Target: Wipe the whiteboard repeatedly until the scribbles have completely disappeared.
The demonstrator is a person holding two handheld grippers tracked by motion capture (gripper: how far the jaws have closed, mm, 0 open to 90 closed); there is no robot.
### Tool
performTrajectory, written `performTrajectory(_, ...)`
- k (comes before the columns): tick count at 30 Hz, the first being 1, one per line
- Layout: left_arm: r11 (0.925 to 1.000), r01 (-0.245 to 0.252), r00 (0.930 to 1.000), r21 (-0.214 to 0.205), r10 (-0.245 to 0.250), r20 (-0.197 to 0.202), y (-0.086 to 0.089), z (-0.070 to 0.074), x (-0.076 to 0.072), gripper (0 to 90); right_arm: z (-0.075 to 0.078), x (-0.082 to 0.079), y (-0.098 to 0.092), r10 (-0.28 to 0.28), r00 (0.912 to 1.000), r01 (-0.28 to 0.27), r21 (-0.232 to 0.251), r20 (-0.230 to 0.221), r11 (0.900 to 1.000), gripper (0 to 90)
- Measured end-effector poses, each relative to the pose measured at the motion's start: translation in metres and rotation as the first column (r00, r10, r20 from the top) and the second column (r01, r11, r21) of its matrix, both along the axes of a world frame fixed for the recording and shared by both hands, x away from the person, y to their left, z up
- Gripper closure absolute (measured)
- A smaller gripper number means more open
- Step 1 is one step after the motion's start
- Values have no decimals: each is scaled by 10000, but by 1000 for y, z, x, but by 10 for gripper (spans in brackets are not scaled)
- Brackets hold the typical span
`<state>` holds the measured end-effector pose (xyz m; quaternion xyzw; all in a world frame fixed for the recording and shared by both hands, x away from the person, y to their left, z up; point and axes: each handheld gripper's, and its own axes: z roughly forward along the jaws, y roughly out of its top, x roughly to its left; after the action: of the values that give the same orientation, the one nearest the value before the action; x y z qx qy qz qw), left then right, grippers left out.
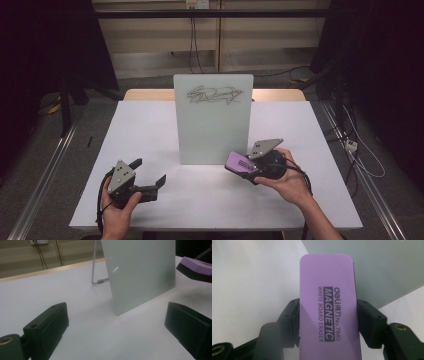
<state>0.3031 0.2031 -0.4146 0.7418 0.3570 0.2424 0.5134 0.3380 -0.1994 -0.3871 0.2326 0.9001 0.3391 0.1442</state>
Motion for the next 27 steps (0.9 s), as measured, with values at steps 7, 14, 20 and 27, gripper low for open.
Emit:
performTrajectory(7, 10000, 51, 9999, -8, -51, -157, 0, -3, 4, 50, 5, 1, 0, -144, 9991, 132, 307, 388, 9994, 412)
performTrajectory(14, 9999, -123, 9998, 8, 123, -136, 7, -2, -3, 57, 10, 5, 4, -98, 9959, 45, 591, 897, 9982, 412)
performTrajectory(20, 9999, -86, 9999, 55, 86, -89, 5, -1, -3, 56, 14, 2, 8, -17, 9908, -88, 772, 1352, 9970, 412)
performTrajectory(27, 10000, -25, 9999, 24, 25, -168, 4, -2, -1, 57, 23, -1, 10, -173, 9809, -43, 1103, 1938, 9939, 412)
